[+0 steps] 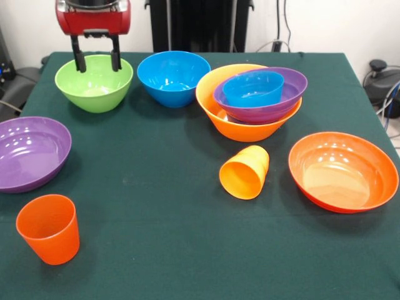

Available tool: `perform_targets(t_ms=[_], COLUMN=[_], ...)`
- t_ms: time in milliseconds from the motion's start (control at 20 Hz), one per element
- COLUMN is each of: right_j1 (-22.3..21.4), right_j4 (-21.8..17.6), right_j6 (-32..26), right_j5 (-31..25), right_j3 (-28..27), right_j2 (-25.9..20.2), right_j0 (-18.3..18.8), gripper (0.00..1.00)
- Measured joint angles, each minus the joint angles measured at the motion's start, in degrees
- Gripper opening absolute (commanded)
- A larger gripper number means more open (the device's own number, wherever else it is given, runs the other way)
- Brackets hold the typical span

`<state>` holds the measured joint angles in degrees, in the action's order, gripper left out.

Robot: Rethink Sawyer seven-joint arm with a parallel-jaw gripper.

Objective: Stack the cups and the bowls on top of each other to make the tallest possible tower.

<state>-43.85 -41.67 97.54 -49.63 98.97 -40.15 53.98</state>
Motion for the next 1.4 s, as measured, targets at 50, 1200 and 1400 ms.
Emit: perform_targets(t_ms=[50,1200,1400], right_j1=[-0.21,-1.79,-2.31], right_j4=[0.07,1.40,1.84], right_j6=[0.00,0.00,0.00], right_j5=[0.01,1.96,2.39], right_j3=[0.00,4.67,5.54], right_j2=[-0.01,0.02,0.02], right_j0=[-0.04,0.02,0.64], gripper=[1.00,1.00,1.00])
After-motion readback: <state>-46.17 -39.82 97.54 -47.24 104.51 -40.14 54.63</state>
